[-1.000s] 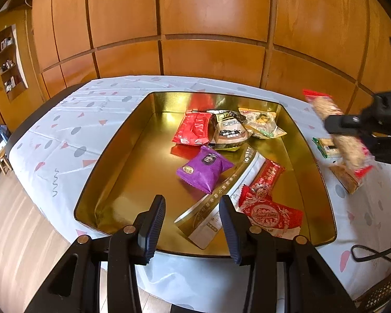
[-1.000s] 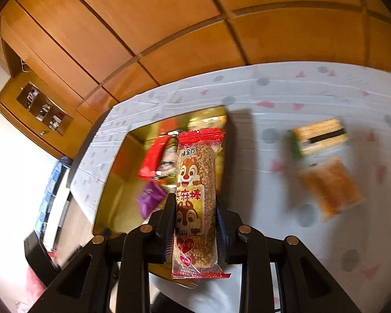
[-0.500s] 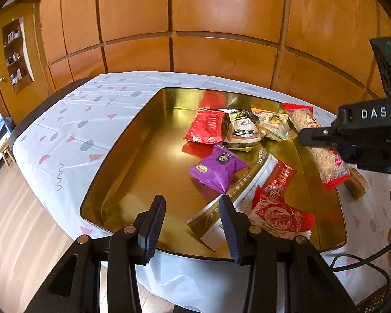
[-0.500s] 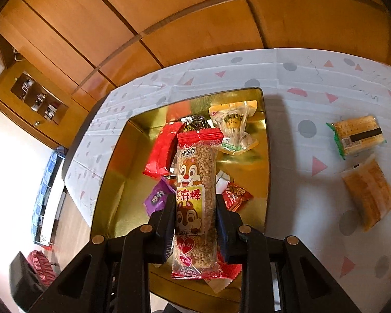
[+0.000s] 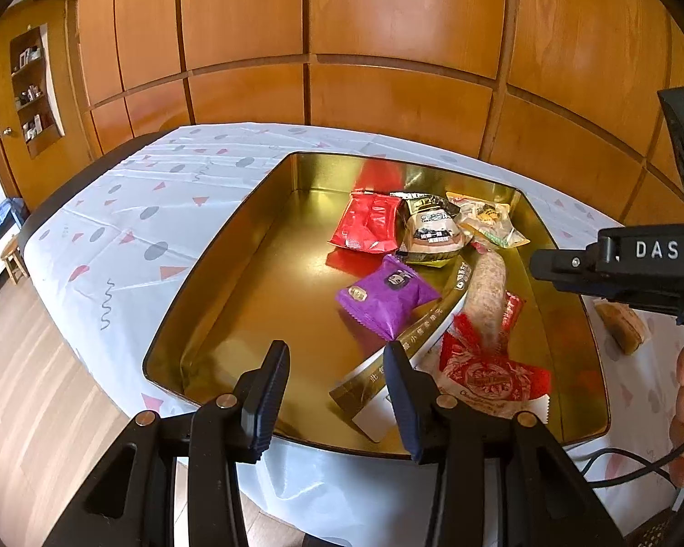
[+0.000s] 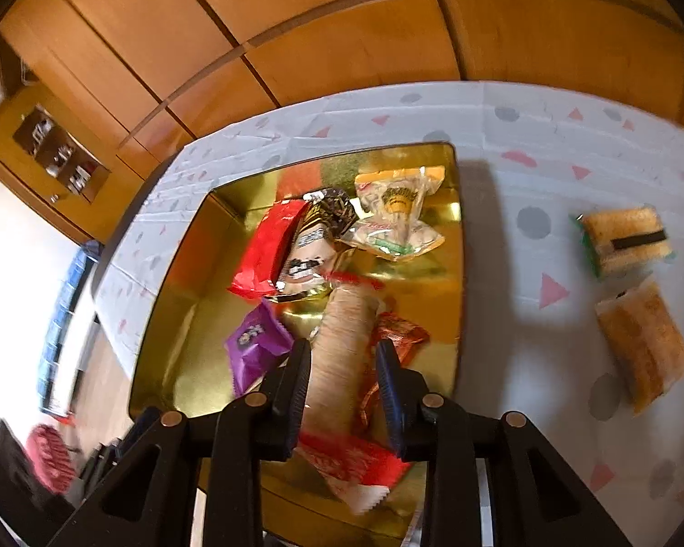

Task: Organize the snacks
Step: 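Carry the sesame stick bar into the tin box and open the right gripper, then move both grippers back toward the cracker pack and cake bag on the cloth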

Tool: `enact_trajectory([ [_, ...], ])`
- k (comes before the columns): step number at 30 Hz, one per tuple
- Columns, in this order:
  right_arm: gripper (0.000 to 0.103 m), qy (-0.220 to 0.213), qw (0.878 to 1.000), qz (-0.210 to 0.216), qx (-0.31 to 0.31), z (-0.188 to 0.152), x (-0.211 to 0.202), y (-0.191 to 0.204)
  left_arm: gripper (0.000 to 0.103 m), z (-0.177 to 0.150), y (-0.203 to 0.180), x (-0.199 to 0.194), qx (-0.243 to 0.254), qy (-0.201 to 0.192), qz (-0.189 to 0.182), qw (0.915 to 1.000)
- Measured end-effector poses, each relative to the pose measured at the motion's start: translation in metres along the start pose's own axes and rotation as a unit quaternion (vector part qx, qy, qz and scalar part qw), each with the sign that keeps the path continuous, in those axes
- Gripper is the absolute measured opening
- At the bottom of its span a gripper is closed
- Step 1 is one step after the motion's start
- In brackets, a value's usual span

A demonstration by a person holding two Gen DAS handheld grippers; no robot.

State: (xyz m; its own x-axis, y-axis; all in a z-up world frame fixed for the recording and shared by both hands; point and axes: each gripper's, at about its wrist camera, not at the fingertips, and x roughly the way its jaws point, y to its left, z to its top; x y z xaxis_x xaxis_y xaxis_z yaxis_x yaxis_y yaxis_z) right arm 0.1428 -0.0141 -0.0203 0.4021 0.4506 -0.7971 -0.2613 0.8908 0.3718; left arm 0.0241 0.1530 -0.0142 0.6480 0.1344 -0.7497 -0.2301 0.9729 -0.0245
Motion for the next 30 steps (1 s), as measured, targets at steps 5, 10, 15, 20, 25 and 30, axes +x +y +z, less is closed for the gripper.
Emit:
enact_trajectory([
  [5, 0.031, -0.003, 0.999, 0.01, -0.04, -0.002, -0.001, 0.014, 0.043, 0.002, 0.003, -0.002, -0.008, -0.003, 0.003, 1.0],
  [10, 0.031, 0.013, 0.995, 0.035, -0.095, 0.0, 0.018, 0.042, 0.043, 0.002, 0.006, -0.003, -0.012, -0.003, 0.004, 0.9999],
  [15, 0.031, 0.064, 0.989, 0.009, -0.133, -0.007, 0.047, 0.05, 0.043, 0.002, 0.006, -0.002, -0.012, -0.002, 0.003, 0.9999],
  [20, 0.031, 0.053, 0.988, -0.007, -0.147, -0.015, 0.033, 0.045, 0.043, 0.002, 0.004, -0.004, -0.009, -0.003, 0.002, 1.0],
  [25, 0.04, 0.012, 0.989, 0.012, -0.146, -0.015, 0.007, 0.039, 0.043, 0.001, 0.0, -0.007, -0.003, -0.006, -0.001, 1.0],
  [30, 0.04, -0.019, 0.989, 0.006, -0.149, -0.02, -0.015, 0.034, 0.043, 0.0, -0.003, -0.007, 0.003, -0.002, -0.006, 1.0],
])
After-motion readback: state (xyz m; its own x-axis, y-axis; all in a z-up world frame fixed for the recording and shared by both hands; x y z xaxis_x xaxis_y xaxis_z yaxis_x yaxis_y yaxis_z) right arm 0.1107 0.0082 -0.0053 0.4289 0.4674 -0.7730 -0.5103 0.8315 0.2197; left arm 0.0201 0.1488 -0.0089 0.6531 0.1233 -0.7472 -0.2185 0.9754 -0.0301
